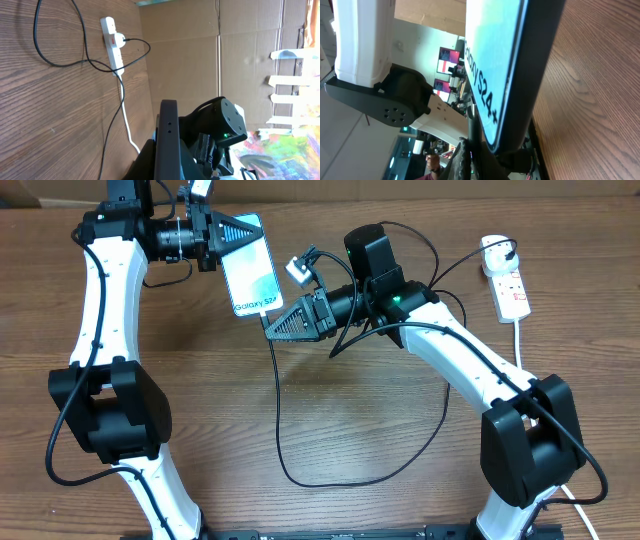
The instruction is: Plug charger to phone and switch on socket
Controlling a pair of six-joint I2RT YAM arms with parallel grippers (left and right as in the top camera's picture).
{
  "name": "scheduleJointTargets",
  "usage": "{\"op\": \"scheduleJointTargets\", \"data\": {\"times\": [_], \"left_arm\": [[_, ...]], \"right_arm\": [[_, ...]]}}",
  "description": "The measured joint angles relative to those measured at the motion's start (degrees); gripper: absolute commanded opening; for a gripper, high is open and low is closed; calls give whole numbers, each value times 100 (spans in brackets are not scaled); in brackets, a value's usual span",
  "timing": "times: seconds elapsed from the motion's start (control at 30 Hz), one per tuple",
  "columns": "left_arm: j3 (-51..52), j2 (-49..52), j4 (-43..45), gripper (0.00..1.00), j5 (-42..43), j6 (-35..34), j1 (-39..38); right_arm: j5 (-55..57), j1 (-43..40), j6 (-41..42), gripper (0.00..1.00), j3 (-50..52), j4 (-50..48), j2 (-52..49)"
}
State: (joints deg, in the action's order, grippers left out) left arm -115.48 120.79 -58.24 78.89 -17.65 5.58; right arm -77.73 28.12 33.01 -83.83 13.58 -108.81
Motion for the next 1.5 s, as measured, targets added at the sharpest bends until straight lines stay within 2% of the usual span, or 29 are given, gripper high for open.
{"op": "scheduleJointTargets", "data": {"times": [1.5], "left_arm": [[0,0,-11,4,42,-44,0]], "right_arm": [[105,48,-4,4,0,20,0]]}}
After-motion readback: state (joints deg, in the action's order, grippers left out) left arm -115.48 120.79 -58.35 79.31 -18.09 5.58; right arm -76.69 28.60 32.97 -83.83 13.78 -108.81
